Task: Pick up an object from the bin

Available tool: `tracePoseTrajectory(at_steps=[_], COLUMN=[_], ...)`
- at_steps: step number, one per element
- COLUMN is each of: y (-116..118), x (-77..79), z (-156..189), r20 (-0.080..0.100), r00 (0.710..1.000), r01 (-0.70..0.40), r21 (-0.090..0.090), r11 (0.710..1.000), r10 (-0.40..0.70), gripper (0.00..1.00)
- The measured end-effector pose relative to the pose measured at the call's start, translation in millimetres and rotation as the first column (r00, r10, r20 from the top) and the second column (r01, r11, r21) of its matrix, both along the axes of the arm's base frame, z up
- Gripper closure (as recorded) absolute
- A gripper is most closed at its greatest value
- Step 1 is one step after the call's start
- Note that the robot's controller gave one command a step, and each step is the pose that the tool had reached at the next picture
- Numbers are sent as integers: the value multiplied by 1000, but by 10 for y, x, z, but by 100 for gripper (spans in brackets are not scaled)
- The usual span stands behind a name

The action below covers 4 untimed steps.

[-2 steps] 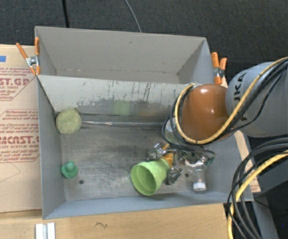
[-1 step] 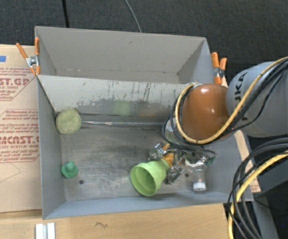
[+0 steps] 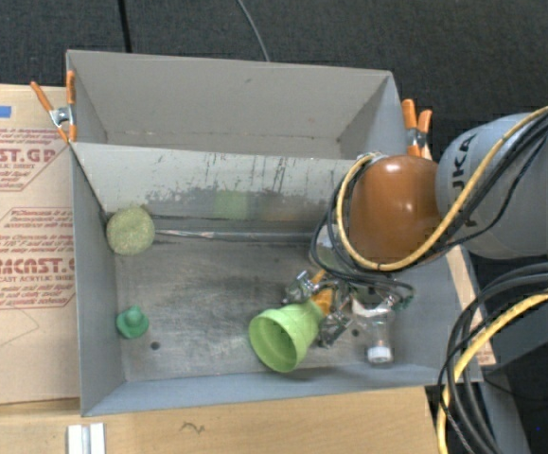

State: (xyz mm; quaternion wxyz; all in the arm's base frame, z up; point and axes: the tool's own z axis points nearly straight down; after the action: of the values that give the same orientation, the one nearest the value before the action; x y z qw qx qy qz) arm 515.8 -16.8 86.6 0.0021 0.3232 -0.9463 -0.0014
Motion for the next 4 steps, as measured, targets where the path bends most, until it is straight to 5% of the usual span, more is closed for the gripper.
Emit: tracePoseTrajectory(at_steps=[4], y=[5], x=[12], z=[660], r20=[7], r00=[1000], r01=[1], r21=[-1], r11=[1000], r10=[-1], gripper=[100])
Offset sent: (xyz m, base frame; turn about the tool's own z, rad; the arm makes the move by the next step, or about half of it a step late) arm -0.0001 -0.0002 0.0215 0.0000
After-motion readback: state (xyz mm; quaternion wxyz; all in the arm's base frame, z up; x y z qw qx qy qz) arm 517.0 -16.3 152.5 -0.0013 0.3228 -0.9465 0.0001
